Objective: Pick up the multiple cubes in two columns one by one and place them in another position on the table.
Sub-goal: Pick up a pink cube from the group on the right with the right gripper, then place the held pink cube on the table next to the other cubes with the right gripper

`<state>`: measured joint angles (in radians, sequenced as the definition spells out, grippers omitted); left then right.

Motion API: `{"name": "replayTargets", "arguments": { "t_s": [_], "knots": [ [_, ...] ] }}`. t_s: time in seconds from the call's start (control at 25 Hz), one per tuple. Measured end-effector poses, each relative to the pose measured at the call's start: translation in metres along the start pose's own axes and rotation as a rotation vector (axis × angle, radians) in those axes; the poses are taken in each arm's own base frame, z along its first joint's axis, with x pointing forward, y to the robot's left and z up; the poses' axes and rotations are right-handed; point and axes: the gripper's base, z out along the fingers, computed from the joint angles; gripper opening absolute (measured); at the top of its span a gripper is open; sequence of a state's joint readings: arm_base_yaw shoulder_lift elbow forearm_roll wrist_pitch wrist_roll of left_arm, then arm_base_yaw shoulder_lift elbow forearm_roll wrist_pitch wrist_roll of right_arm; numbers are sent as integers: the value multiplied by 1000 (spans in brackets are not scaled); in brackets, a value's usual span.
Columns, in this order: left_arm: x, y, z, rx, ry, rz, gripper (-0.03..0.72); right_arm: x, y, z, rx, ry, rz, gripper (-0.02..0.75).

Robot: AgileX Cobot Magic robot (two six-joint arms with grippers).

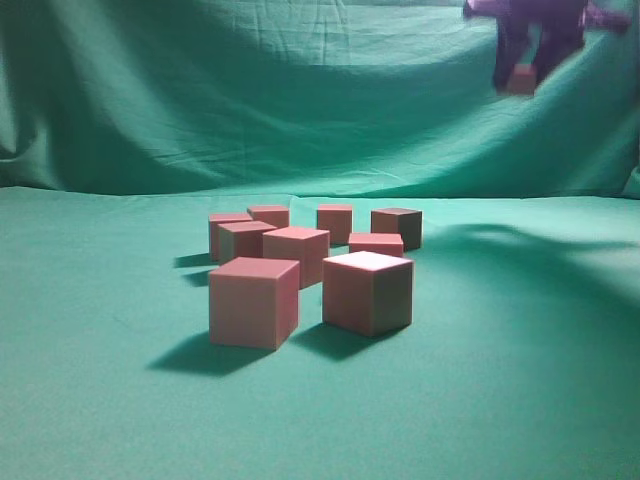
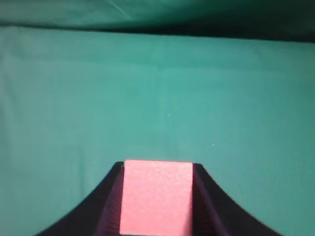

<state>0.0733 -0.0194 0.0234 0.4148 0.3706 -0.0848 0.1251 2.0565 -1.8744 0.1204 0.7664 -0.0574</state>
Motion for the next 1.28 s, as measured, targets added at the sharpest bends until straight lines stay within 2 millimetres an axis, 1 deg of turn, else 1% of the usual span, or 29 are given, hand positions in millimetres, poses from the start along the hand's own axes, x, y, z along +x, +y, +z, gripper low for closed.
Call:
{"name": "replayTargets", "arguments": {
  "t_s": [0.08, 0.16, 0.24, 0.32, 0.44, 0.48, 0.56, 0.68, 0.8, 0.92, 1.0, 1.12, 1.28],
  "knots": [
    [0, 0, 0, 0, 0, 0, 0, -10, 7, -40, -33, -34, 16, 262],
    [0, 0, 0, 0, 0, 0, 0, -15, 13, -77, -74, -54, 18, 262],
    [0, 0, 0, 0, 0, 0, 0, -17, 20, -107, -115, -64, 9, 262],
    [0, 0, 0, 0, 0, 0, 0, -14, 29, -136, -155, -55, -52, 262],
    [0, 0, 0, 0, 0, 0, 0, -1, 55, -167, -211, -49, -167, 262],
    [0, 0, 0, 0, 0, 0, 0, 5, 68, -176, -236, -54, -202, 262],
    [0, 0, 0, 0, 0, 0, 0, 20, 94, -186, -293, -44, -269, 262],
    [0, 0, 0, 0, 0, 0, 0, 45, 130, -189, -373, -3, -345, 262],
    [0, 0, 0, 0, 0, 0, 0, 75, 168, -182, -448, 79, -419, 262],
    [0, 0, 0, 0, 0, 0, 0, 111, 202, -172, -511, 146, -495, 262],
    [0, 0, 0, 0, 0, 0, 0, 135, 220, -165, -538, 170, -516, 262],
    [0, 0, 0, 0, 0, 0, 0, 166, 241, -155, -564, 201, -527, 262],
    [0, 0, 0, 0, 0, 0, 0, 197, 270, -138, -588, 261, -582, 262]
  ]
}}
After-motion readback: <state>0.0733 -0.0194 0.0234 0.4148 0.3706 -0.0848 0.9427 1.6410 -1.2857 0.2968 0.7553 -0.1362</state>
